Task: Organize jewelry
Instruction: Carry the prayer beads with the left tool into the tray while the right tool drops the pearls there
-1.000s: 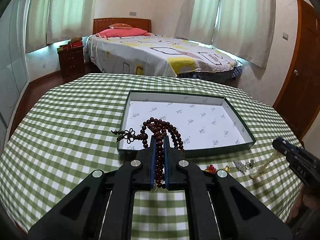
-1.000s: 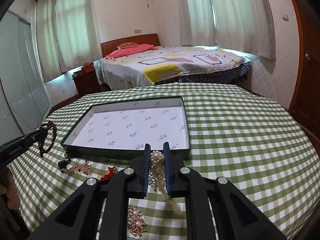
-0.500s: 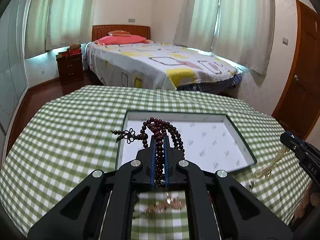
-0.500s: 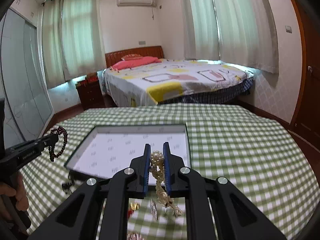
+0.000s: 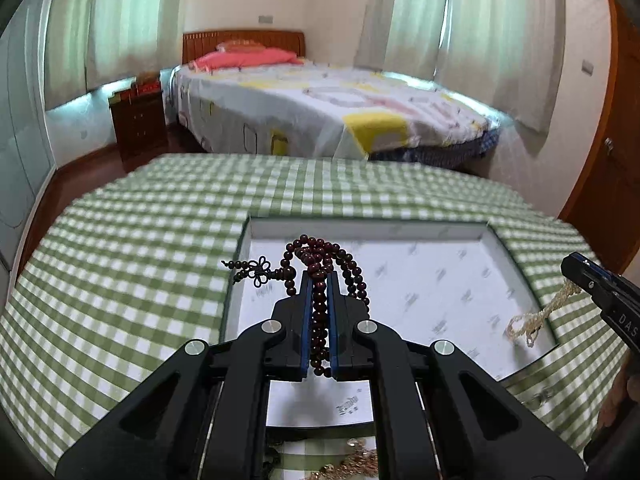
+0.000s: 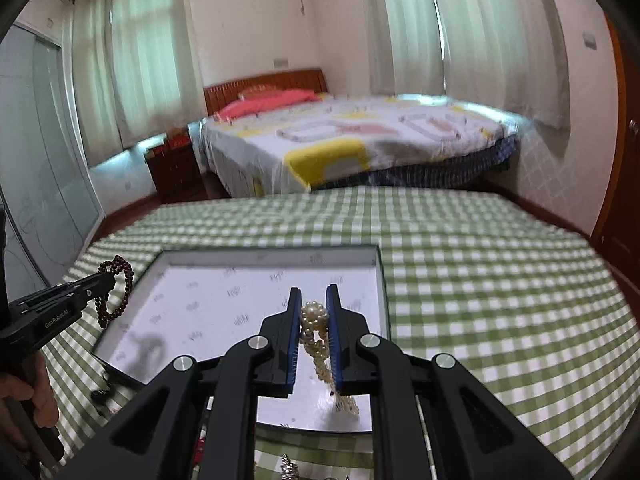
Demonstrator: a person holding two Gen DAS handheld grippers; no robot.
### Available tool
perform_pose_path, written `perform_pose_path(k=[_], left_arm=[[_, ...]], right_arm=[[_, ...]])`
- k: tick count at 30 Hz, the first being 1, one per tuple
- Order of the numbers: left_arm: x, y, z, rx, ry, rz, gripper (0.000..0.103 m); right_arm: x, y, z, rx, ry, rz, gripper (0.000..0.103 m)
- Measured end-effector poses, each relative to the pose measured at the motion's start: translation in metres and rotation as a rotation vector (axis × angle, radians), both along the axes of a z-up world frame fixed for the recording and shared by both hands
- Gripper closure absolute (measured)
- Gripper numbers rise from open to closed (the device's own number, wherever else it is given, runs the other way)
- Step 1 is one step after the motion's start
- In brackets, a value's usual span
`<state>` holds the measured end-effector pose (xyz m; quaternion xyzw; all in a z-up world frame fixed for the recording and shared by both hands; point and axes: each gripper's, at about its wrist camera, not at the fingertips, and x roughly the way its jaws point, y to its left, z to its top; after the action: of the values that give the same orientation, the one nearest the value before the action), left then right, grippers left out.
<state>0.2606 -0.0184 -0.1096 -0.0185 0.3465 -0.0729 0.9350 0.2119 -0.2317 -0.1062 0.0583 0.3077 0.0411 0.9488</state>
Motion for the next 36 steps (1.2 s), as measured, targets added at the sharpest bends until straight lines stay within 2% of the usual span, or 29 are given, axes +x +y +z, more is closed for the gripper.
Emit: perform_pose_path(k=[6,15,17,18,20,21,23,24,28,36], left_arm=[[0.019,0.0,-0.039,0.014,0.102,0.0,0.096],[0.022,-0.007,-0.059,0.03,0.149,-0.005,0.096],[0.022,-0.008,-0.061,0.033,0.15,-0.002,0.091],[0.022,-0.008,-0.062,0.036,0.151,0.0,0.085],[0.021,-0.011,-0.064,0.045,0.153,0.006,0.07],[0.02,-0.011,-0.065,0.047,0.151,0.009,0.06],[0.018,-0.011,-0.064,0.049,0.14,0.015,0.056],[0.018,-0.011,-0.064,0.053,0.139,0.015,0.054],[0.01,-0.01,-0.059,0.057,0.121,0.027,0.042],[-0.036,0.001,-0.037,0.047,0.049,0.06,0.032]], right_arm=[[0.02,-0.003,-0.037,0.007,0.119,0.006,0.09],[0.028,-0.007,-0.056,0.007,0.187,0.006,0.09],[0.028,-0.008,-0.058,0.006,0.191,0.005,0.087],[0.028,-0.008,-0.059,0.007,0.194,0.005,0.085],[0.027,-0.01,-0.06,0.01,0.199,0.003,0.071],[0.027,-0.009,-0.059,0.018,0.194,0.011,0.069],[0.026,-0.008,-0.057,0.003,0.185,0.006,0.055],[0.024,-0.007,-0.055,-0.006,0.176,0.002,0.054],[0.014,-0.007,-0.044,-0.009,0.142,-0.005,0.051],[-0.046,-0.001,-0.031,-0.039,0.076,-0.03,0.051]])
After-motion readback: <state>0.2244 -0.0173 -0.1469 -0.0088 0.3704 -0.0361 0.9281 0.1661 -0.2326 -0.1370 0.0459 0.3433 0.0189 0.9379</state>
